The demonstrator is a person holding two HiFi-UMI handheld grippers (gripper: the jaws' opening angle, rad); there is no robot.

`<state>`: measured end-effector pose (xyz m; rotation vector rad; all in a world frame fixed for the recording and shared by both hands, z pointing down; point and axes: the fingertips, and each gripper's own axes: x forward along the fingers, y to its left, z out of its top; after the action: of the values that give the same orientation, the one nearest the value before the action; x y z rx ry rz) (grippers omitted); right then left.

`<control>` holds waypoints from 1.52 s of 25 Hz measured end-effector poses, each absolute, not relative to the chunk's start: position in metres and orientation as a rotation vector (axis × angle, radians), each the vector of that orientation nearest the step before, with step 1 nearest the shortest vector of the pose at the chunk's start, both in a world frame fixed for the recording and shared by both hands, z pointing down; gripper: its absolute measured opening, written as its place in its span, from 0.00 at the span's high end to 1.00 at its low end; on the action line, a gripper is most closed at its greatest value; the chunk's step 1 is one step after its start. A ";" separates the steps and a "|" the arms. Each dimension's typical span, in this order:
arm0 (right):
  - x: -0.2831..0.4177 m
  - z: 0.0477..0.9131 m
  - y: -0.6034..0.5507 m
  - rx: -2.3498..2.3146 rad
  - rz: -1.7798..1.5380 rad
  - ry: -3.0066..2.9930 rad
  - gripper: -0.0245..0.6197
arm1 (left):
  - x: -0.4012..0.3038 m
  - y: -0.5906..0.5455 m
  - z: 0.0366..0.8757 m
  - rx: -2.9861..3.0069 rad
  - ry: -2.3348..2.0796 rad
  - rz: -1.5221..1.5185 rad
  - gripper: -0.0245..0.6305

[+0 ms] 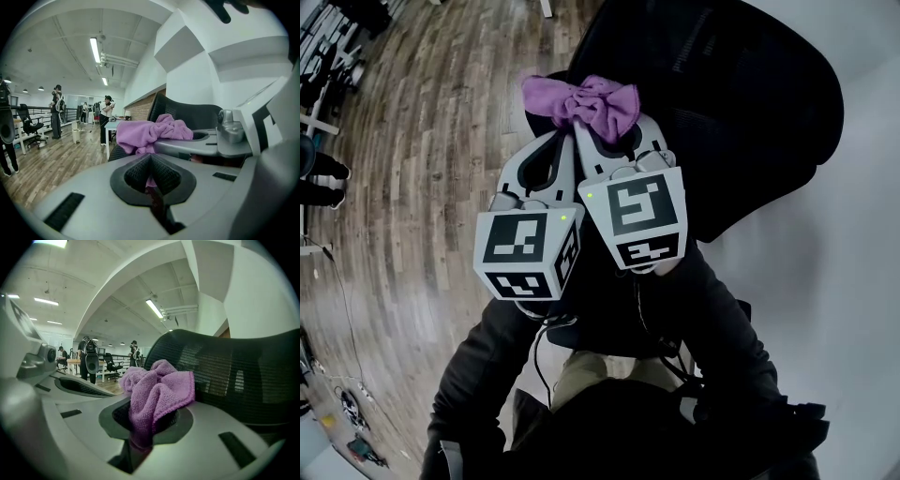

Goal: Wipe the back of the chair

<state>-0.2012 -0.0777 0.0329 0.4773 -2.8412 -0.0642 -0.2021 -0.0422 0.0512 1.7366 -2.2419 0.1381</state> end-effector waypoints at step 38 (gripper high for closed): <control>-0.062 0.069 -0.170 0.764 -0.018 -2.746 0.86 | -0.086 -0.114 0.076 1.926 -2.078 0.250 0.96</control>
<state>-0.0615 -0.1702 0.0692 0.7641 -2.7460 -0.0181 -0.0862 -0.1142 0.0760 1.9262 -2.0775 0.2497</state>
